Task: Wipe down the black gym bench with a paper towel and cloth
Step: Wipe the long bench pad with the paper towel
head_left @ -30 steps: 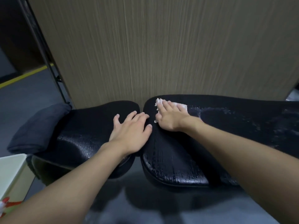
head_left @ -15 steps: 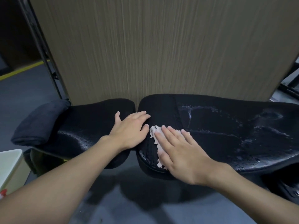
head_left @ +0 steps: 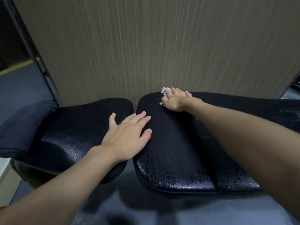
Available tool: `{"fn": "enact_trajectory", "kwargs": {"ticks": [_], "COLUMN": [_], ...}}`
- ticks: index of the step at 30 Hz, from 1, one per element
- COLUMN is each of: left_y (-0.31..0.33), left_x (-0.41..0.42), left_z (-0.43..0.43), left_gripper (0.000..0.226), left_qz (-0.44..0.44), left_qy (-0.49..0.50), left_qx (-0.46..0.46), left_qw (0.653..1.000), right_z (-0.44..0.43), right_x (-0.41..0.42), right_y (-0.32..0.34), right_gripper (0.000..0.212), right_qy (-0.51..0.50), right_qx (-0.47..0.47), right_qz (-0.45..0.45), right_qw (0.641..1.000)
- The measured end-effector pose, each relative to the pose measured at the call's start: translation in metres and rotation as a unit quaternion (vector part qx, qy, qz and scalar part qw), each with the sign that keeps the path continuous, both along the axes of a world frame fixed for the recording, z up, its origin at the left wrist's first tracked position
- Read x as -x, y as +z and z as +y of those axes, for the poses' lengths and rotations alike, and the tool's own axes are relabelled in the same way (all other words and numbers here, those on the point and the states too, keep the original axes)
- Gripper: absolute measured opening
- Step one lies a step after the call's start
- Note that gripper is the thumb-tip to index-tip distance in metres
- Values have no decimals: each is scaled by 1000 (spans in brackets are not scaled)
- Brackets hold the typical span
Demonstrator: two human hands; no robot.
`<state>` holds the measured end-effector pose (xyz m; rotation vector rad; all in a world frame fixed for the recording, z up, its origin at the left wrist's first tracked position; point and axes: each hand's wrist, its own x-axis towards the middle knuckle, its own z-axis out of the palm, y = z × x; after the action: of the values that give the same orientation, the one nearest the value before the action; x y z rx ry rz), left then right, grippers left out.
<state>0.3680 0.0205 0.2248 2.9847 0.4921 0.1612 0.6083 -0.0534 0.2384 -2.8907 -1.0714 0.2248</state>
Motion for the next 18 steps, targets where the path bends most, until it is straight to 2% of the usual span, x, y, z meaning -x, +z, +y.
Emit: {"fn": "enact_trajectory", "kwargs": {"ticks": [7, 14, 18], "left_y": [2, 8, 12], "left_x": [0, 3, 7], "left_z": [0, -6, -11], "left_gripper": [58, 57, 55], "left_qz": [7, 22, 32], "left_qy": [1, 6, 5], "left_qx": [-1, 6, 14], "left_qw": [1000, 1000, 999], "right_z": [-15, -98, -151], "right_x": [30, 135, 192], "right_y": [1, 3, 6], "right_gripper": [67, 63, 62], "right_qy": [8, 95, 133], "right_qx": [8, -9, 18], "right_qz": [-2, 1, -22], "right_qw": [1000, 995, 991]}}
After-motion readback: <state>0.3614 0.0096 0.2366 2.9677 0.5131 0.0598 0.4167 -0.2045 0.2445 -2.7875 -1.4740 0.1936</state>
